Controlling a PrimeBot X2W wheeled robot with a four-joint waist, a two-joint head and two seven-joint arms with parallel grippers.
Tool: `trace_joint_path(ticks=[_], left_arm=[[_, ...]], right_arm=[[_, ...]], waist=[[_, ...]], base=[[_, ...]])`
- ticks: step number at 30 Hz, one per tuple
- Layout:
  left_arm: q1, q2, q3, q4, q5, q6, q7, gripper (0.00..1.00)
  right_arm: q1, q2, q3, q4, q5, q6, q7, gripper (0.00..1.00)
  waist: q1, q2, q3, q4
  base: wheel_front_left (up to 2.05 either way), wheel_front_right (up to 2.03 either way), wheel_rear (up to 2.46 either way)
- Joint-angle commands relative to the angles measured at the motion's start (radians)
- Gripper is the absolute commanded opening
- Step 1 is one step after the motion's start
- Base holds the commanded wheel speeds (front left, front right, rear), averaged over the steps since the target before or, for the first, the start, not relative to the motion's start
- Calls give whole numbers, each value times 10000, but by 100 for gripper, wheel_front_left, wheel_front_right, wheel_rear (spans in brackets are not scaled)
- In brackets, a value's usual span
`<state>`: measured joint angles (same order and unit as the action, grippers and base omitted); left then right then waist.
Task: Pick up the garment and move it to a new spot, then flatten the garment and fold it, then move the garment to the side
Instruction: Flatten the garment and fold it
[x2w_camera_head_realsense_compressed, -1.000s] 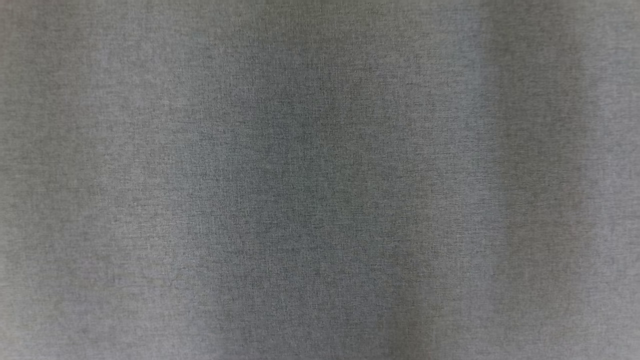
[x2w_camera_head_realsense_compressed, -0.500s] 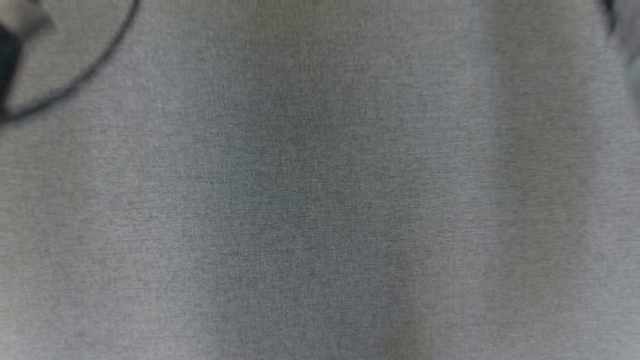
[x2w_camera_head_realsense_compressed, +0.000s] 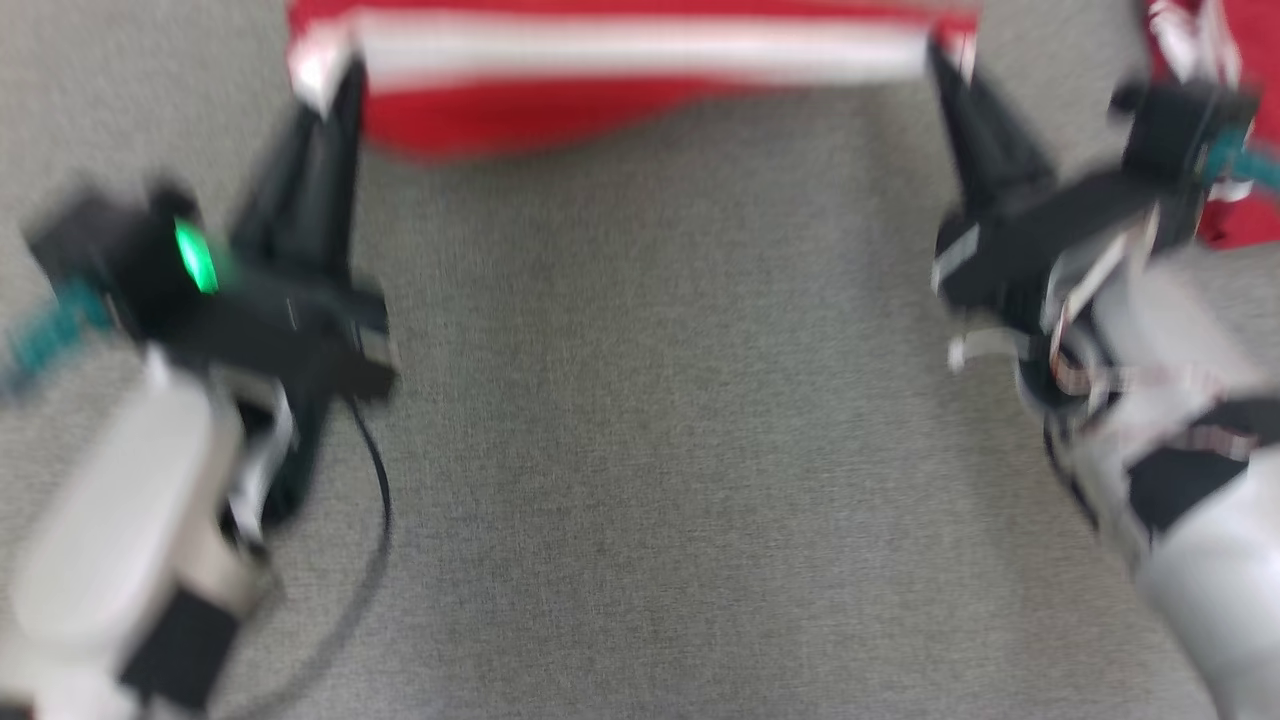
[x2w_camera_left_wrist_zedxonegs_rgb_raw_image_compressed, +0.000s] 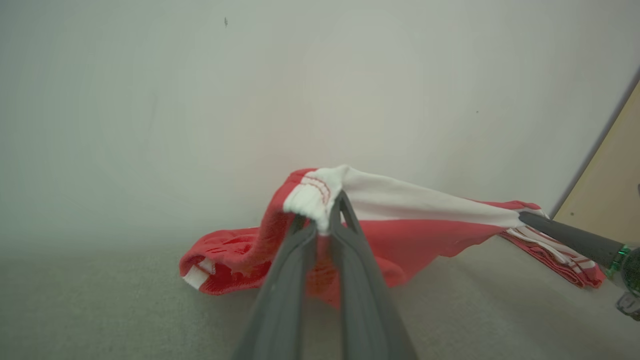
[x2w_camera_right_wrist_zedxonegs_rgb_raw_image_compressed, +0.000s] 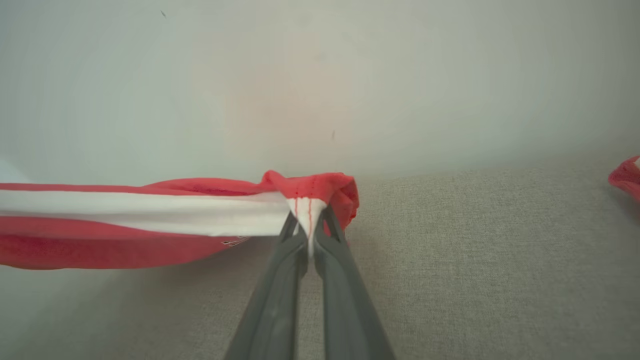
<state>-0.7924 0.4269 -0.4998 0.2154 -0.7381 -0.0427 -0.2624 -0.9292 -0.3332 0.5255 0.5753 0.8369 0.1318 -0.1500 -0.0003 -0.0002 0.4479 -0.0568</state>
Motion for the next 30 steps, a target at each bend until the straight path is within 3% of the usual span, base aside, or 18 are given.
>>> trace_joint_path(ticks=[1, 8, 17, 30], left_arm=[[640, -84, 82, -223, 119, 45, -28, 0], [3621, -407, 106, -1065, 979, 146, -28, 0], [6089, -868, 520, -1401, 1667, 58, -29, 0], [8369, -873, 1183, -1387, 2427, -323, -29, 0]], right_arm=[[529, -155, -1, -225, 102, -28, -22, 0], [3710, -637, -466, -1808, -157, -30, 71, 0], [7240, -591, -1782, -3609, -912, -30, 801, 0], [11871, 1496, -3966, -6402, -2164, -30, 2712, 0]], waist=[[3, 2, -797, -226], [3, 2, -1582, -191], [3, 2, -2437, -33], [3, 2, -3211, 382]], base=[[0, 0, 0], [0, 0, 0], [0, 0, 0], [0, 0, 0]])
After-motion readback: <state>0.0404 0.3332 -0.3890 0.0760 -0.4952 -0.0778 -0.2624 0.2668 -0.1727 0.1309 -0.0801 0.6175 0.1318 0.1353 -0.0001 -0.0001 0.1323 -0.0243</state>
